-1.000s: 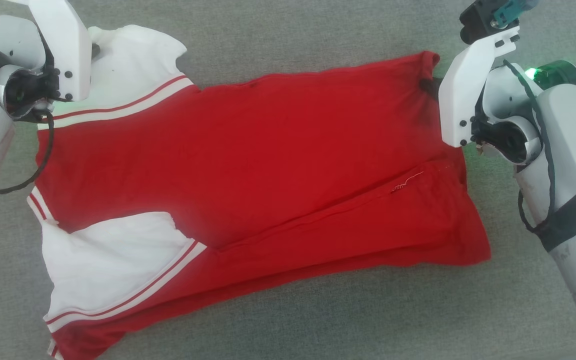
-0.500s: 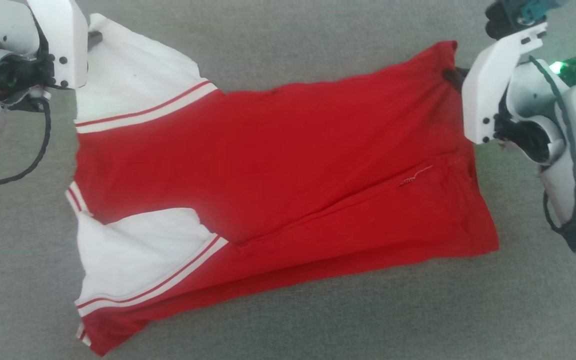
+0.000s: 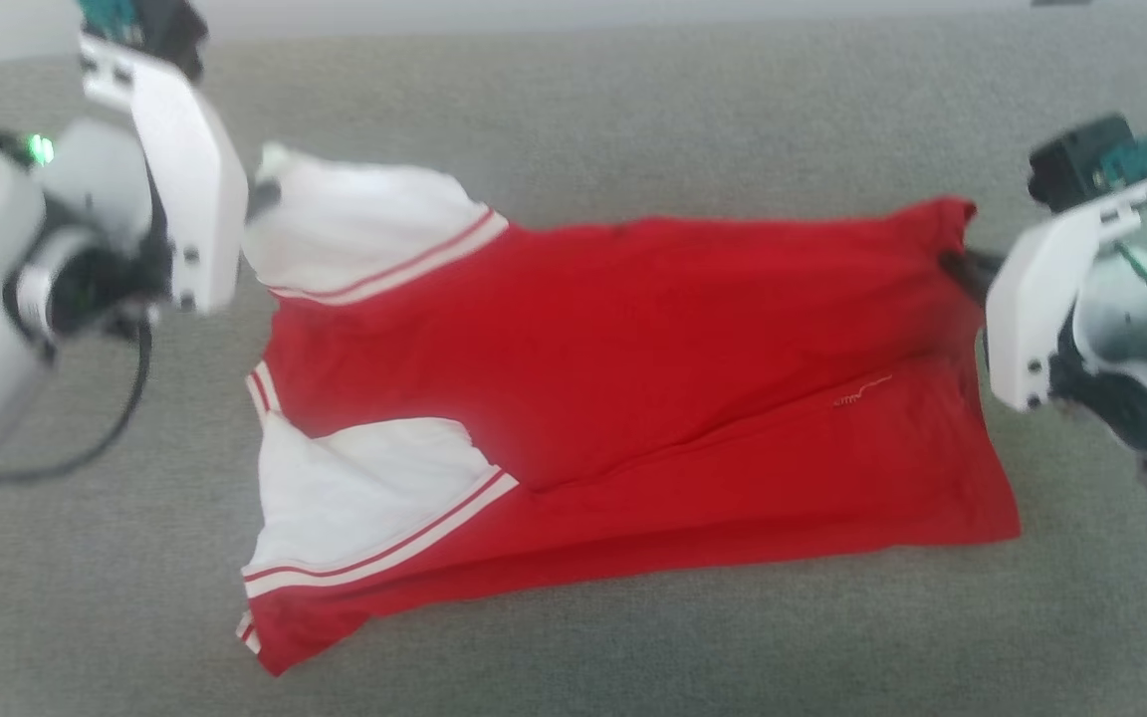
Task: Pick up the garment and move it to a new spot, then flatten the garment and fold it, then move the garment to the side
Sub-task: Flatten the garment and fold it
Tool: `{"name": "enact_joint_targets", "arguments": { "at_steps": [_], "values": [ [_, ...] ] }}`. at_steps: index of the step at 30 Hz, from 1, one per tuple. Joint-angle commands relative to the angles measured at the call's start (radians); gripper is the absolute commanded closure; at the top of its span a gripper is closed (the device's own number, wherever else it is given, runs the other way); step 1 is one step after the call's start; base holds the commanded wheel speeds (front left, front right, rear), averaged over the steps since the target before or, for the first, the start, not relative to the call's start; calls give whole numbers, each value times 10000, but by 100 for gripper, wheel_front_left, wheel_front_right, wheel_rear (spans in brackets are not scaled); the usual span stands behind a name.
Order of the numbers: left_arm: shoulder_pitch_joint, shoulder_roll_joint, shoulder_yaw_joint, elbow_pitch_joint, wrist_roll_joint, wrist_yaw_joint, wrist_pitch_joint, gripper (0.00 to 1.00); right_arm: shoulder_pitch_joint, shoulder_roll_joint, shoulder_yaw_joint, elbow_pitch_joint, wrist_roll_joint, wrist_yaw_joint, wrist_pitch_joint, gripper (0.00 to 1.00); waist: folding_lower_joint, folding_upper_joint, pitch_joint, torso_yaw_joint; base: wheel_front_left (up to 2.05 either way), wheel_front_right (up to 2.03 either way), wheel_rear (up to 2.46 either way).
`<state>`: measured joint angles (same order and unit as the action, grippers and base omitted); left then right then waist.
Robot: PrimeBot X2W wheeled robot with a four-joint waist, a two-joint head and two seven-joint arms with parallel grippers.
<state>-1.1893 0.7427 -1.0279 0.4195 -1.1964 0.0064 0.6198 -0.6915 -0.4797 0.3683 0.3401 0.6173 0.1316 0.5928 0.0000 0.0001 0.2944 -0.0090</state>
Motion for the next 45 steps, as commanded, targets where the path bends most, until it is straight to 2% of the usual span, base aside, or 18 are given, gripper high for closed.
{"name": "enact_joint_targets", "arguments": {
  "at_steps": [1, 5, 6, 9, 12, 14, 17, 18, 19, 20, 21, 22, 23, 27, 32, 35, 40, 45],
  "values": [
    [421, 295, -38, -642, -99, 300, 25, 100, 394, -89, -68, -246, 153, -20, 102, 100, 0, -1, -206, 160, 0, 0, 0],
    [1615, 1345, -128, -3108, -235, 1432, -66, 100, 1504, -333, -463, -1022, 444, -20, 409, 100, 0, -1, -350, 258, 0, 0, 0],
    [1615, 1345, -128, -3108, -235, 1432, -66, 100, 1504, -333, -463, -1022, 444, -20, 409, 100, 0, -1, -350, 258, 0, 0, 0],
    [2521, 1994, -246, -4634, -272, 2243, -223, 100, 2312, -368, -903, -1382, 496, -18, 510, 100, 0, -1, -387, 299, 0, 0, 0],
    [3316, 2358, -353, -5495, -431, 2829, -516, 100, 2993, -209, -1188, -1583, 405, -18, 632, 100, 0, -1, -407, 312, 0, 0, 0],
    [3758, 2420, -454, -5688, -508, 3006, -737, 100, 3273, -36, -1363, -1611, 357, -18, 644, 100, 0, -1, -411, 305, 0, 0, 0],
    [4240, 2216, -516, -5535, -689, 2971, -1143, 100, 3556, 264, -1546, -1384, 351, -18, 736, 100, 0, -1, -437, 304, 0, 0, 0],
    [4335, 2125, -512, -5385, -705, 2947, -1309, 90, 3591, 338, -1556, -1332, 340, -18, 755, 100, 0, -1, -460, 306, 0, 0, 0],
    [4429, 2006, -477, -5223, -756, 2853, -1499, 67, 3592, 438, -1640, -1227, 367, -18, 791, 73, 0, -1, -490, 303, 0, 0, 0],
    [4503, 1899, -451, -5057, -750, 2758, -1696, 60, 3572, 497, -1689, -1176, 340, -18, 813, 56, 0, -1, -525, 302, 0, 0, 0],
    [4553, 1817, -414, -4859, -723, 2698, -1898, 36, 3541, 557, -1736, -1124, 303, -18, 831, 0, 0, -1, -574, 305, 0, 0, 0],
    [4596, 1739, -360, -4678, -679, 2615, -2136, 2, 3520, 628, -1772, -1068, 290, -18, 873, 0, 0, -1, -632, 305, 0, 0, 0],
    [4665, 1670, -332, -4494, -704, 2561, -2301, 0, 3499, 689, -1753, -1079, 323, -17, 940, 0, 0, -1, -697, 308, 0, 0, 0],
    [4937, 1464, -128, -4077, -704, 2281, -3180, 0, 3507, 695, -1878, -1200, 366, -18, 1033, 0, 0, -1, -988, 334, 0, 0, 0],
    [5586, 1468, 180, -3890, -455, 2133, -4822, 0, 3777, 673, -2194, -1447, 273, -17, 852, 0, 0, -1, -1396, 419, 0, 0, 0],
    [6072, 1519, 321, -3744, -42, 2291, -6071, 0, 3927, 714, -2461, -1515, 178, -17, 899, 0, 0, -1, -1594, 501, 0, 0, 0],
    [7066, 1269, 847, -3509, -198, 2524, -8108, 0, 4166, 787, -2937, -1388, 25, -17, 1034, 0, 0, -1, -1806, 697, 0, 0, 0],
    [8060, 732, 2086, -3190, 335, 2585, -8845, 0, 4355, 850, -3433, -979, -94, -17, 1101, 0, 0, -1, -1887, 969, 0, 0, 0]
  ]
}}
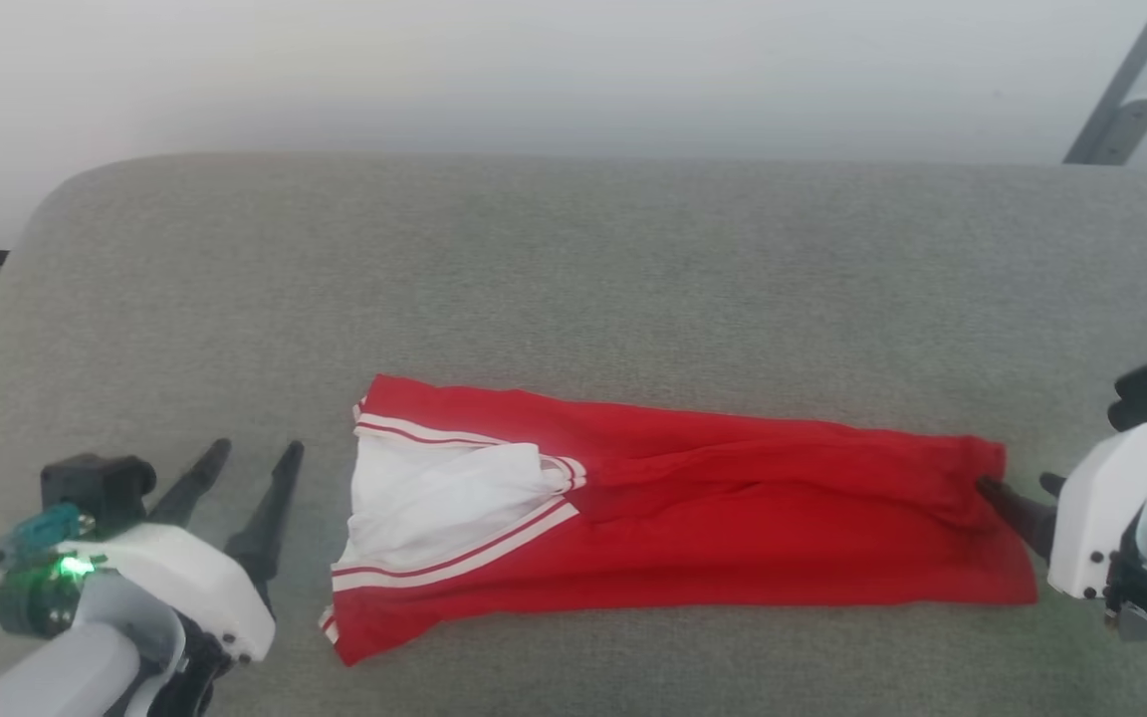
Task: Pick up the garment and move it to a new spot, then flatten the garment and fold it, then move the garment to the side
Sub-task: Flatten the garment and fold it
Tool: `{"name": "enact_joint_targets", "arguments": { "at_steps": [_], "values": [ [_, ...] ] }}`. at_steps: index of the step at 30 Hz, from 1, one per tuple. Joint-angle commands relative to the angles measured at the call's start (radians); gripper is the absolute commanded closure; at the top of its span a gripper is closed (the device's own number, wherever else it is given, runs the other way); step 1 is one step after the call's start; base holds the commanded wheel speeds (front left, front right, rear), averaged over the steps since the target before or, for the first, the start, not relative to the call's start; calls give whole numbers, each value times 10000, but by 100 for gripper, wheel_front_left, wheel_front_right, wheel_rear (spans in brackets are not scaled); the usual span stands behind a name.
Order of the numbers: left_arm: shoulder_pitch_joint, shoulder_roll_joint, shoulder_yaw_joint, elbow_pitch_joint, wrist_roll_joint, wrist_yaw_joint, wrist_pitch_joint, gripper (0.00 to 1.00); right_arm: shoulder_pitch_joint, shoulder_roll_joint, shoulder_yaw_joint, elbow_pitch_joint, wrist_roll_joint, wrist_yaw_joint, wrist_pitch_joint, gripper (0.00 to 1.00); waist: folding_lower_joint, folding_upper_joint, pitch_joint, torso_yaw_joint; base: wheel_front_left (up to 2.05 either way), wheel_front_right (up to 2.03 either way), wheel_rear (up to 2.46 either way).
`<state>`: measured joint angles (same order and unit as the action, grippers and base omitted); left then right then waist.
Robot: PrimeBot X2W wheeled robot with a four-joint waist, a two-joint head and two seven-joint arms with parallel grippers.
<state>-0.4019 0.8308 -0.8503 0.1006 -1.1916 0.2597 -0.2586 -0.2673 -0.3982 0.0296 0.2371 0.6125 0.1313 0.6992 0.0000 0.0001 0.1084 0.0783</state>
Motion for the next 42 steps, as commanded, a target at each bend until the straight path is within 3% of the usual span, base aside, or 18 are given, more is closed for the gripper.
{"name": "enact_joint_targets", "arguments": {
  "at_steps": [1, 3, 4, 5, 6, 10, 21, 22, 23, 32, 42],
  "values": [
    [316, -336, 907, -50, 794, 20, -73, 0, 143, 20, -156, 138, -83, -13, 46, 0, 0, -1, -19, 168, 0, 0, 0],
    [686, -607, 1475, -60, 1129, -59, -72, 0, 174, 31, -221, 232, -130, -13, 74, 0, 0, -1, -17, 226, 0, 0, 0],
    [1454, -1169, 2741, -81, 2081, -180, -61, 0, 198, -17, -312, 422, -184, -13, 76, 0, 0, -1, 7, 341, 0, 0, 0],
    [1759, -1451, 3406, -164, 2599, -328, -64, 0, 188, -23, -340, 522, -197, -11, 36, 0, 0, -1, 24, 398, 0, 0, 0],
    [1759, -1451, 3406, -164, 2599, -328, -64, 0, 188, -23, -340, 522, -197, -11, 36, 0, 0, -1, 24, 398, 0, 0, 0],
    [3029, -2658, 5490, -159, 4012, -1062, -67, 0, 102, 78, -435, 951, -250, -11, -61, 0, 0, -1, 88, 576, 0, 0, 0],
    [3758, -4982, 8487, 134, 6400, -3211, -68, 0, -410, 259, -51, 2411, -220, -10, -260, 0, 0, -1, 302, 943, 0, 0, 0],
    [3749, -5148, 8716, 106, 6579, -3346, -68, 0, -470, 261, 41, 2584, -221, -10, -208, 55, 0, -1, 312, 965, 0, 0, 0],
    [3753, -5296, 8893, 115, 6768, -3461, -68, 0, -536, 269, 142, 2702, -175, -10, -222, 100, 0, -1, 325, 986, 0, 0, 0],
    [3553, -6170, 9712, -123, 7512, -3892, -69, 0, -1189, -25, 571, 2954, 382, -10, -377, 100, 0, -1, 431, 1091, 0, 0, 0],
    [3779, -5901, 9266, -589, 7182, -3904, -69, 0, -1490, -1052, 86, 2947, 462, -16, -692, 100, 0, -1, 388, 761, 0, 0, 0]
  ]
}}
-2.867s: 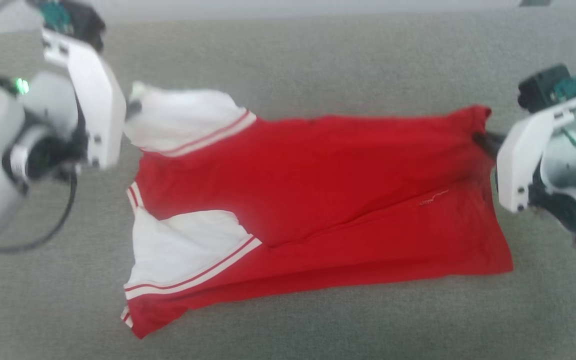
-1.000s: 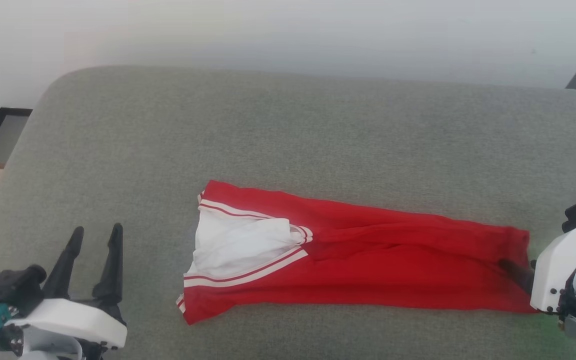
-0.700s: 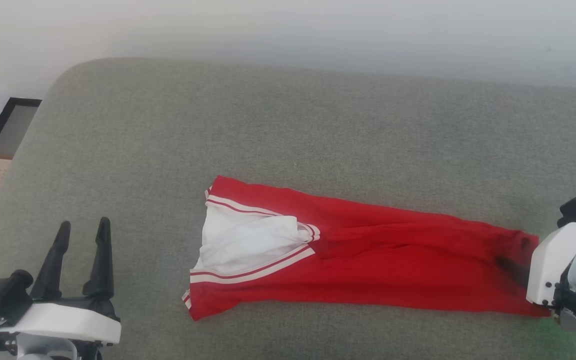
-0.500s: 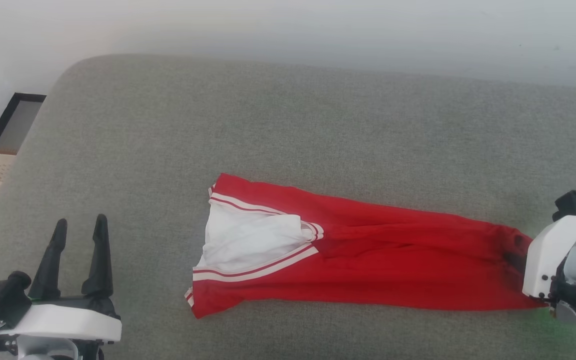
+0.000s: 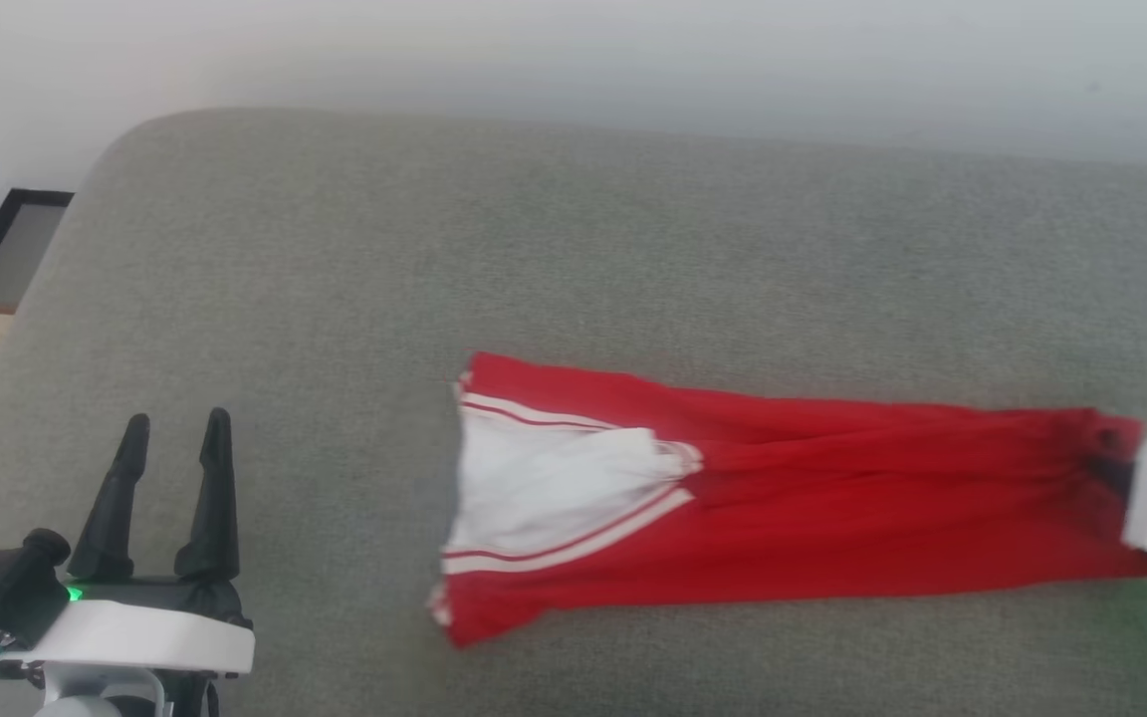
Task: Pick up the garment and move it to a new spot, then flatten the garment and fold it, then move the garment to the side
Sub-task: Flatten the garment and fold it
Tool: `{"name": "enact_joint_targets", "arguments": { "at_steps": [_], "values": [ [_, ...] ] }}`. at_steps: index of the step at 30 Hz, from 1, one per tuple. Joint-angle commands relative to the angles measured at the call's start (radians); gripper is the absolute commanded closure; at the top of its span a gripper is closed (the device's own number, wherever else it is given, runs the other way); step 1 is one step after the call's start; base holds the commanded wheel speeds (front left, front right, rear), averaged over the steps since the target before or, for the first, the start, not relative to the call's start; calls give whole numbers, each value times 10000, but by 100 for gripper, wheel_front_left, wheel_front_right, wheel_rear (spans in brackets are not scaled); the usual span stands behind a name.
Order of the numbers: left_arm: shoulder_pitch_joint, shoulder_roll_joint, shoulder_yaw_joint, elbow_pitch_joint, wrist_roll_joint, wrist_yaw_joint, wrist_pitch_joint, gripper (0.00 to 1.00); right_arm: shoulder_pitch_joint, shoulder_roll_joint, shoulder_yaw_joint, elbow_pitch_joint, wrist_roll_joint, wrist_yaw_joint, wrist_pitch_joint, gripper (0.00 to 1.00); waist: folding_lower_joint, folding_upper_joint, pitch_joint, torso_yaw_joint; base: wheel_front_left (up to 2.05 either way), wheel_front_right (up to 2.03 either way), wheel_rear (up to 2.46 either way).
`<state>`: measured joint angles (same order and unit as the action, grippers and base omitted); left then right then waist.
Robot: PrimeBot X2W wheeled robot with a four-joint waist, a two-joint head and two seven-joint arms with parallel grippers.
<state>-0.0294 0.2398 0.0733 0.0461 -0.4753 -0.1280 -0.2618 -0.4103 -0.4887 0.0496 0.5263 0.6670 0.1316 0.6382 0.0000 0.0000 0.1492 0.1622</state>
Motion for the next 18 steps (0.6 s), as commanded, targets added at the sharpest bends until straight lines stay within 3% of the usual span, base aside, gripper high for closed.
{"name": "enact_joint_targets", "arguments": {
  "at_steps": [1, 11, 18],
  "values": [
    [66, 6, 60, -63, -5, -27, -37, 0, -77, -306, -196, 107, -157, -20, -133, 100, 0, 0, -30, -126, 0, 0, 0],
    [151, -6, 11, -179, -58, -29, -37, 0, -374, -1207, -778, 619, -898, -18, -222, 100, 0, 0, -125, -632, 0, 0, 0],
    [204, -56, -78, -181, -61, -30, -37, 0, -170, -919, -836, -90, -514, -18, 124, 100, 0, 0, -295, -865, 0, 0, 0]
  ]
}}
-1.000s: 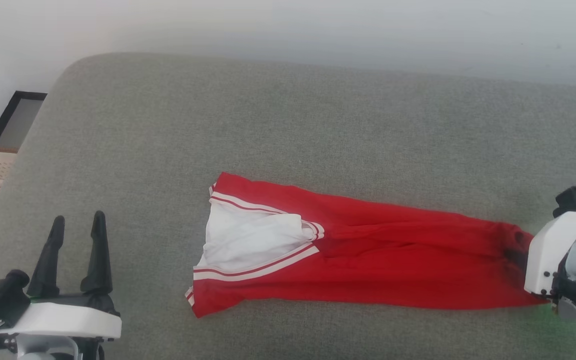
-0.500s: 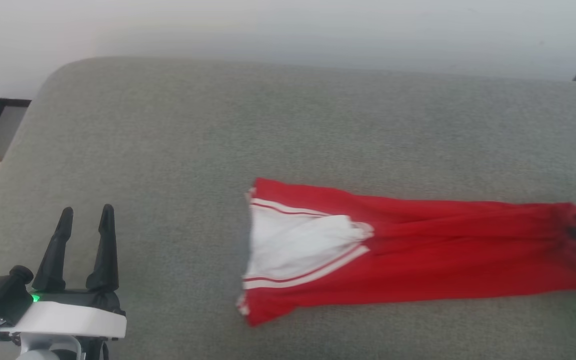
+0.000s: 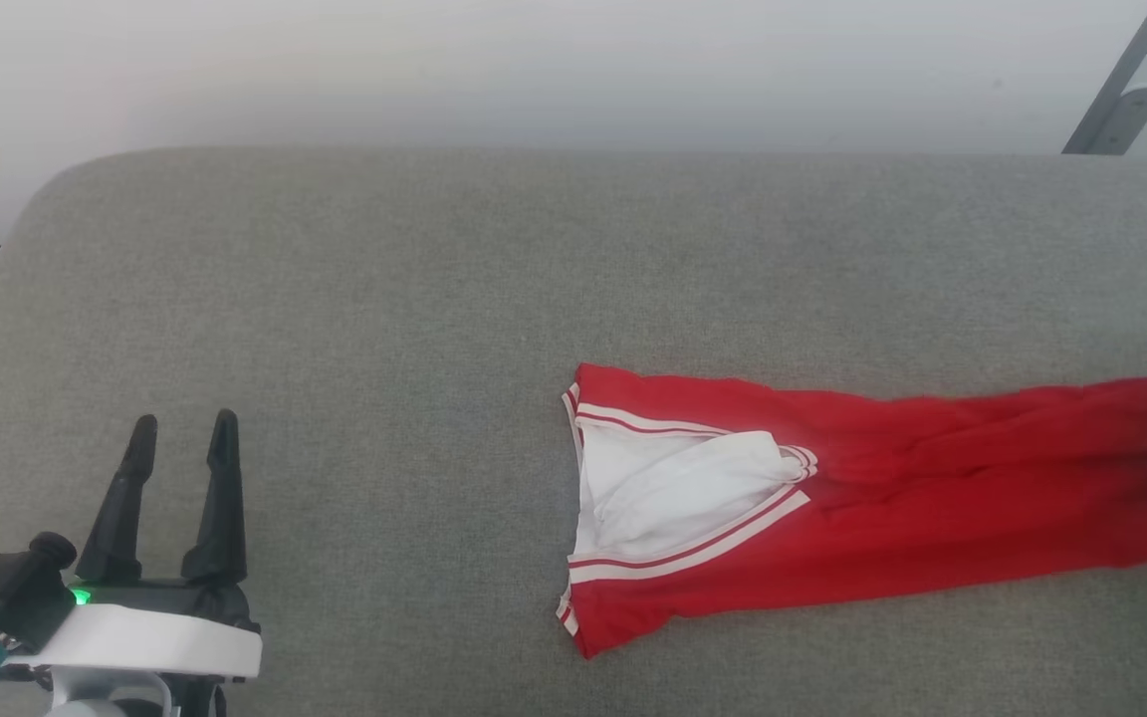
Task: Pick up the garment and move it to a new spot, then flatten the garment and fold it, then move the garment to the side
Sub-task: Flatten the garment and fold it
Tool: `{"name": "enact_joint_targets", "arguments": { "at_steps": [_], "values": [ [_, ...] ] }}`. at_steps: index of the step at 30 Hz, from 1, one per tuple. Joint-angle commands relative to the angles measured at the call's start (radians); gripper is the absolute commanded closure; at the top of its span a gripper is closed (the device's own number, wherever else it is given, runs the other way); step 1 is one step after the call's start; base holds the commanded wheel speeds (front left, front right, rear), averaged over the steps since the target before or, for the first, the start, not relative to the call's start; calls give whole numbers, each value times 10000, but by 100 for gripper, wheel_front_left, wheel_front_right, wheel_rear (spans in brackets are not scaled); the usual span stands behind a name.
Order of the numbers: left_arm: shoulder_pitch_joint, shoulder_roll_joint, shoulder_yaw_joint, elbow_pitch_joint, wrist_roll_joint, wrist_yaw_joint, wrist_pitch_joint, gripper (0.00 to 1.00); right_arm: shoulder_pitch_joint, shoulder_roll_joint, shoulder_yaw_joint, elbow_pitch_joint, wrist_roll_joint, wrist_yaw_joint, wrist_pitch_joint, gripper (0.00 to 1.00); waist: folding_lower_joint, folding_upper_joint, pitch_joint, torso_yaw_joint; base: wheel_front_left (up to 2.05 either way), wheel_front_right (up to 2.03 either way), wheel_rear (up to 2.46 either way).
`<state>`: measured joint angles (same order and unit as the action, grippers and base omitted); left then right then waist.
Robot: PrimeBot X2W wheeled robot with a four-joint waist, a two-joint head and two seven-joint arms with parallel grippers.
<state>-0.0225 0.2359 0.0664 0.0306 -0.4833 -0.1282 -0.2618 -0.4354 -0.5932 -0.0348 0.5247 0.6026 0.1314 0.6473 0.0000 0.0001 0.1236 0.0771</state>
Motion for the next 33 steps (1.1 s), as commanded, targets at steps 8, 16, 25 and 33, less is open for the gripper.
{"name": "enact_joint_targets", "arguments": {
  "at_steps": [8, 16, 25, 33],
  "values": [
    [187, -90, -190, 45, 15, -28, -37, 0, 1028, 1042, 60, -2551, 1389, -12, 753, 100, 0, -1, -333, 38, 0, 0, 0],
    [-101, -94, -608, 161, -37, -28, -37, 0, 1240, 2287, 911, -4078, 1455, -12, 1259, 100, 0, -1, -437, 502, 0, 0, 0],
    [-574, -138, -1159, 343, -135, -29, -37, 0, 695, 3334, 2492, -3664, 1132, -12, 947, 100, 0, -1, -397, 1244, 0, 0, 0],
    [-809, -165, -1406, 460, -211, -29, -37, 0, -53, 3925, 3523, -2333, 746, -12, 93, 100, 0, -1, -363, 1622, 0, 0, 0]
  ]
}}
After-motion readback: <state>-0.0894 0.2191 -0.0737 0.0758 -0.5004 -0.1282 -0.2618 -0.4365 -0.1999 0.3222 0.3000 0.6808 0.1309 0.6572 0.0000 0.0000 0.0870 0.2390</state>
